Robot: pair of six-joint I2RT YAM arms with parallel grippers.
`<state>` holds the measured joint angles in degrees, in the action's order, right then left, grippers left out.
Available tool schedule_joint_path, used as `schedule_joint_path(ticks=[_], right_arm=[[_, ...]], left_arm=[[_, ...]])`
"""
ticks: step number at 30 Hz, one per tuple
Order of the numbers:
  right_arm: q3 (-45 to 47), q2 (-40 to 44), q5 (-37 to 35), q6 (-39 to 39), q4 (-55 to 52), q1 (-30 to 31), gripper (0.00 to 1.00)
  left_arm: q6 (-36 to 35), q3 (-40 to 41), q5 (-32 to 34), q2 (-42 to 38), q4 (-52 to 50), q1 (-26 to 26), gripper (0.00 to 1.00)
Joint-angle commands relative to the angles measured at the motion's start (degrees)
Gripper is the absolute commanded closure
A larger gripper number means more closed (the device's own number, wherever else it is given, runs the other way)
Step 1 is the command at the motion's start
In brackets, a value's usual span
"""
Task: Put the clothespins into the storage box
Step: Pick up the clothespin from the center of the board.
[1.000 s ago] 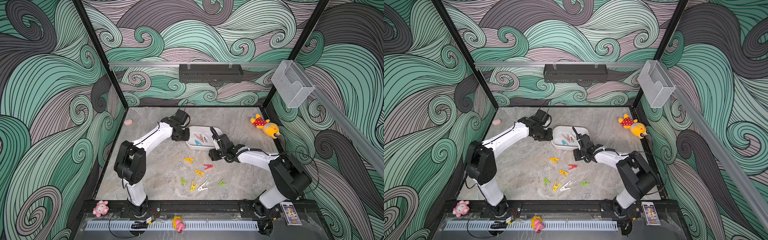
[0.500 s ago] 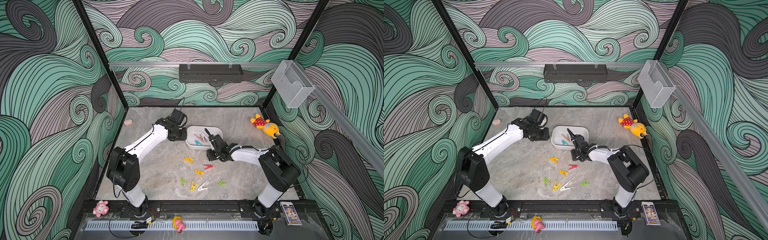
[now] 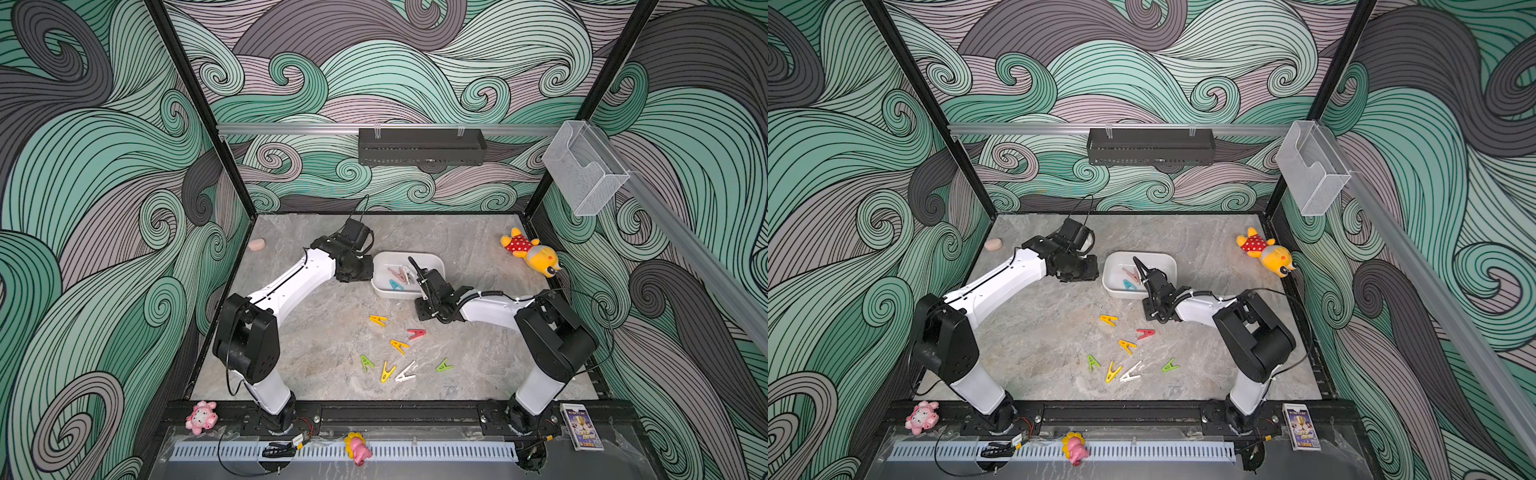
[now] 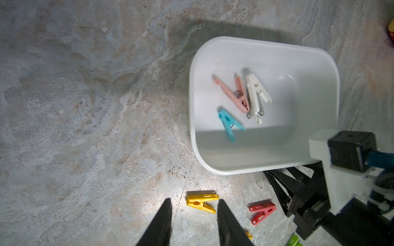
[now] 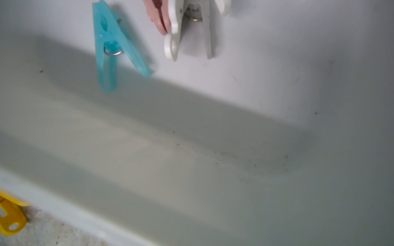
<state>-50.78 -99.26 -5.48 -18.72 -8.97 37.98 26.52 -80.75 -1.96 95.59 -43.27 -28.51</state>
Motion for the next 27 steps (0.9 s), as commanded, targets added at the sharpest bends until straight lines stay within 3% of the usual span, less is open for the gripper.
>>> schedule_joint_path(ticks=[1, 12, 27], right_arm=[[0.5, 0.5, -1.6, -0.7, -4.7, 0.9, 0.56], [-0.2, 0.2, -4.4, -0.4, -7.8, 2.8, 0.59], [1.1, 2.8, -5.3, 1.6, -8.7, 4.0, 0.74]], left_arm=[[0.0, 0.1, 0.5, -1.7, -0.5, 0.5, 0.61], [0.1, 0.4, 0.5, -2.2, -0.6, 0.5, 0.61], [0.6, 0.9, 0.6, -2.6, -0.4, 0.4, 0.61]])
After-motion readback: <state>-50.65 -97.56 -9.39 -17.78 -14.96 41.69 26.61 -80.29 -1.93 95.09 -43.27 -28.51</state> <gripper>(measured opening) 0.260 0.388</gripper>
